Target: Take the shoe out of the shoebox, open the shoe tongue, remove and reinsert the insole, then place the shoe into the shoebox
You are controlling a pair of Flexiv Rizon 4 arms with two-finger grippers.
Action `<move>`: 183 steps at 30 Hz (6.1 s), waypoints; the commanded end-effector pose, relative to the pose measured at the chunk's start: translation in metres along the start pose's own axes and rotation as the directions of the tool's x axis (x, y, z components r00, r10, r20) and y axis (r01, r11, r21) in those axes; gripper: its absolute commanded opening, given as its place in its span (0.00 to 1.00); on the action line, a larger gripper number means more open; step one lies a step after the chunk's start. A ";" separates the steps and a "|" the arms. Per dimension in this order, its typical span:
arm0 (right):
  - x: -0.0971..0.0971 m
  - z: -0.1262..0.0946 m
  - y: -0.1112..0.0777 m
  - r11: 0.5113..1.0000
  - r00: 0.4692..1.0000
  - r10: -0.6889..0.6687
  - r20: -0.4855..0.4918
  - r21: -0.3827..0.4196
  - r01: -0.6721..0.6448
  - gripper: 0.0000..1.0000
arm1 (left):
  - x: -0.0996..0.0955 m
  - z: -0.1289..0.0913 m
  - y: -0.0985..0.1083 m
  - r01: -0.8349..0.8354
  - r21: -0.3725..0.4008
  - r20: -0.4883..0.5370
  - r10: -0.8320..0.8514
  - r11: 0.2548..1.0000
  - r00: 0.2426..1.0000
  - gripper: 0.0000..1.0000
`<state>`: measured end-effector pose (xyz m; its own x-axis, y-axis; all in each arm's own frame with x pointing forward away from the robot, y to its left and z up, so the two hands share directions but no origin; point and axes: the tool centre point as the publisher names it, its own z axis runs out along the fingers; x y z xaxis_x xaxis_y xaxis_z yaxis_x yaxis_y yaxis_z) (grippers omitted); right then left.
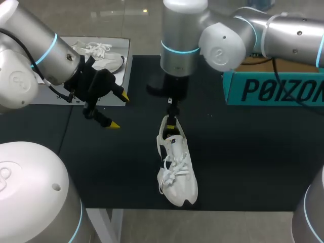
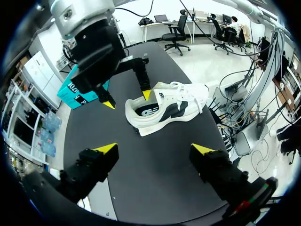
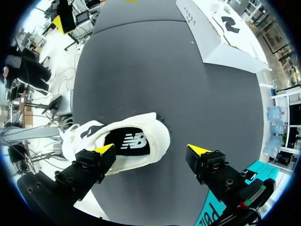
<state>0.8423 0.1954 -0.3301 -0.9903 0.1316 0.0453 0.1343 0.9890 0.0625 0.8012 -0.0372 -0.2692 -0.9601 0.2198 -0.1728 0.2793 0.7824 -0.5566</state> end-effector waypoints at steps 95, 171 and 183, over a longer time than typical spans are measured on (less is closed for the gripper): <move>0.027 -0.165 -0.123 0.848 0.851 0.451 0.271 0.168 -0.503 0.00 | -0.001 0.000 0.000 0.000 -0.003 -0.002 0.000 1.000 1.000 1.00; -0.031 -0.278 -0.309 0.323 0.268 0.829 0.490 -0.029 -0.946 0.00 | -0.001 0.000 0.000 0.000 -0.003 -0.002 0.000 1.000 1.000 1.00; -0.044 -0.279 -0.328 0.277 0.208 0.852 0.481 -0.077 -0.958 0.00 | -0.001 0.000 0.000 0.000 -0.003 -0.002 0.000 1.000 1.000 1.00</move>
<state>0.8498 -0.1429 -0.0727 -0.1127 0.8920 -0.4377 0.9885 0.1454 0.0418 0.8012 -0.0371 -0.2692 -0.9603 0.2192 -0.1726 0.2787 0.7826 -0.5566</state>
